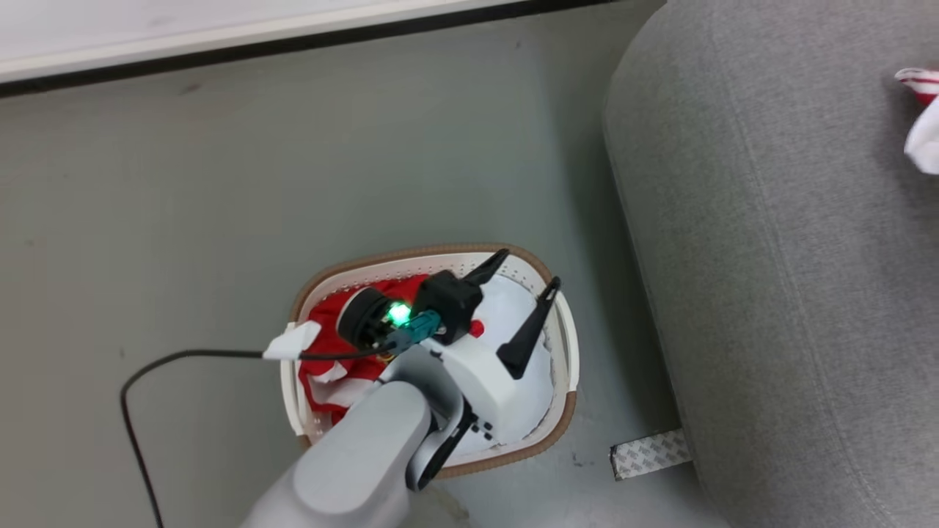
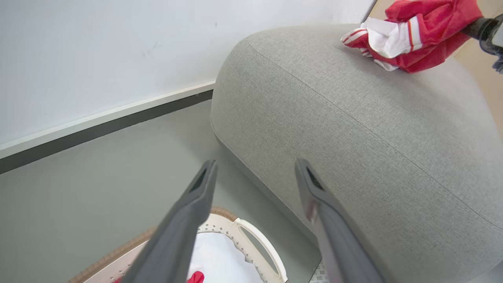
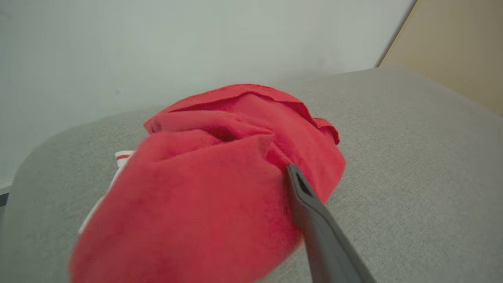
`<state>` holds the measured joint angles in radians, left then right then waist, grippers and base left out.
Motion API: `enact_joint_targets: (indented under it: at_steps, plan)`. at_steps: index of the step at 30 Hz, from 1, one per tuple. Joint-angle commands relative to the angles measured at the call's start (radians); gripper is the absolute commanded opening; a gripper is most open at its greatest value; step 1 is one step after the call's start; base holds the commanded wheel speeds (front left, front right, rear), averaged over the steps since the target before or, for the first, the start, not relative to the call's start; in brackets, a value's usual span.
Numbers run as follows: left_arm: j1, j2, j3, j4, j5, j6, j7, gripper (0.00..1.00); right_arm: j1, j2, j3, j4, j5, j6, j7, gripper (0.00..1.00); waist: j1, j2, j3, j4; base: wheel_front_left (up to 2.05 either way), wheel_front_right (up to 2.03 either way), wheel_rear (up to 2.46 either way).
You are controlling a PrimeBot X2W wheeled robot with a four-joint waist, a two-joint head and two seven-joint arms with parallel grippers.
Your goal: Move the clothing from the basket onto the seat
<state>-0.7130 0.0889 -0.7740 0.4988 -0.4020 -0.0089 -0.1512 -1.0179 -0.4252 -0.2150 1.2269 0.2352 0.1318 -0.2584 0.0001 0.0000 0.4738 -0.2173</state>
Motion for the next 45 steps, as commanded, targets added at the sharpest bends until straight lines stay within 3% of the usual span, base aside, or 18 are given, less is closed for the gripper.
enact_joint_targets:
  at_steps: [1, 5, 16, 28, 34, 45]
  plan:
    - [0.019, 0.012, 0.007, 0.008, -0.015, 0.005, -0.012, 1.00, 0.036, 0.027, 0.012, -0.009, -0.024, -0.002, -0.006, 1.00, -0.0001, 0.0000, -0.017, -0.011, 0.00, 0.00, 0.00]
    - [0.047, 0.031, 0.021, 0.028, -0.030, 0.016, -0.030, 1.00, 0.127, 0.096, 0.033, -0.096, -0.003, -0.002, -0.007, 1.00, -0.0001, 0.0000, -0.057, -0.027, 0.00, 0.00, 0.00]
    - [0.154, 0.065, 0.069, 0.050, -0.087, 0.049, -0.077, 1.00, 0.461, 0.193, 0.094, -0.386, 0.063, -0.002, -0.007, 1.00, -0.0001, 0.0000, -0.199, -0.025, 0.00, 0.00, 0.00]
    - [0.301, 0.080, 0.146, 0.046, -0.114, 0.086, -0.113, 1.00, 0.726, 0.293, 0.131, -0.676, -0.046, -0.002, -0.007, 1.00, -0.0001, 0.0000, -0.350, 0.041, 0.00, 0.00, 0.00]
    - [0.424, 0.089, 0.265, -0.045, -0.063, 0.112, -0.113, 1.00, 0.822, 0.338, 0.158, -0.812, -0.060, -0.002, -0.006, 1.00, -0.0001, 0.0000, -0.396, 0.084, 0.00, 0.00, 0.00]
    - [0.597, 0.049, 0.504, -0.186, 0.091, 0.100, -0.113, 1.00, 0.926, 0.367, 0.202, -0.932, -0.081, -0.002, -0.006, 1.00, -0.0001, 0.0000, -0.427, 0.138, 0.00, 0.00, 0.00]
